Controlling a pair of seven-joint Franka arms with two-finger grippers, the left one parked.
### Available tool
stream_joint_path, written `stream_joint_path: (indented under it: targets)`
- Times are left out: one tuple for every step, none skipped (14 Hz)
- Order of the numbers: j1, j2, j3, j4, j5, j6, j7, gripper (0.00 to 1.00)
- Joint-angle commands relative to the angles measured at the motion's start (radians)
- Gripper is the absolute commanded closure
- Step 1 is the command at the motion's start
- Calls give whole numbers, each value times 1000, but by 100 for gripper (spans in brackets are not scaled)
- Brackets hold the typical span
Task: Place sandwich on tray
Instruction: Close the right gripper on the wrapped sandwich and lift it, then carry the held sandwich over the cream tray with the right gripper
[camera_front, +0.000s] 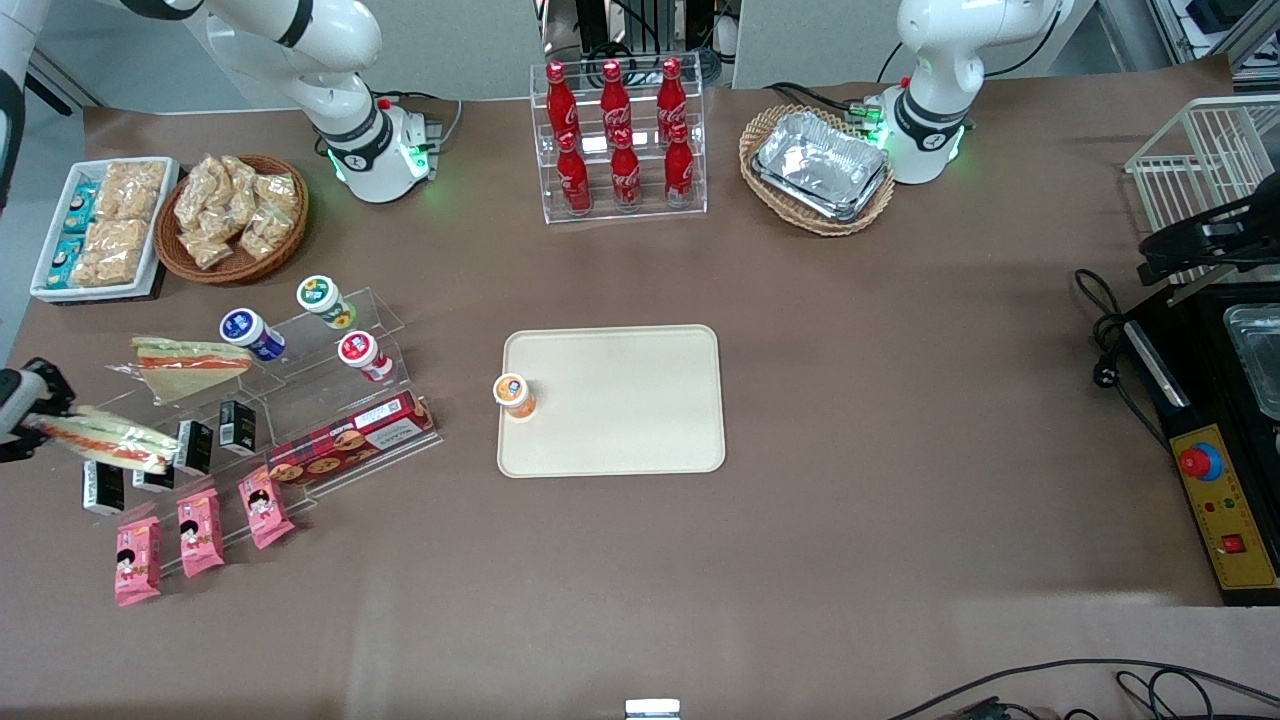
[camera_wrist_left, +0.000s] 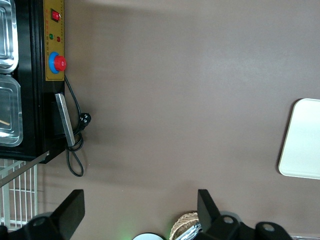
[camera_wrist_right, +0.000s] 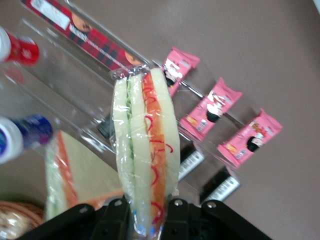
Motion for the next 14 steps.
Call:
stream_joint_path:
  targets:
    - [90,-27,-2,9,-37,-65,218,100]
    - [119,-35,-2,9,-39,-79,287,100]
    - [144,-40,-2,9,-38,-106,358,100]
    - [159,-44,0,9,-34,-134,432,100]
    - [173,-53,0,9,-30,-156,496,100]
    - [199,-58,0,9,-30,-171,548,100]
    - [224,-63,0,8,-28,-179,591,100]
    - [236,-67,0,6,-27,-189,631,100]
    - [248,-69,0,2,-25,-205,653,100]
    - [259,-67,1,-6,-22,-209,658,100]
    - [276,-67,1,-6,-21,-208,659,100]
    - [296,-66,1,-6,-16,-208,681,100]
    - [313,-61,3,-9,-11,-203,708,100]
    - [342,-60,3,-11,-2,-197,714,100]
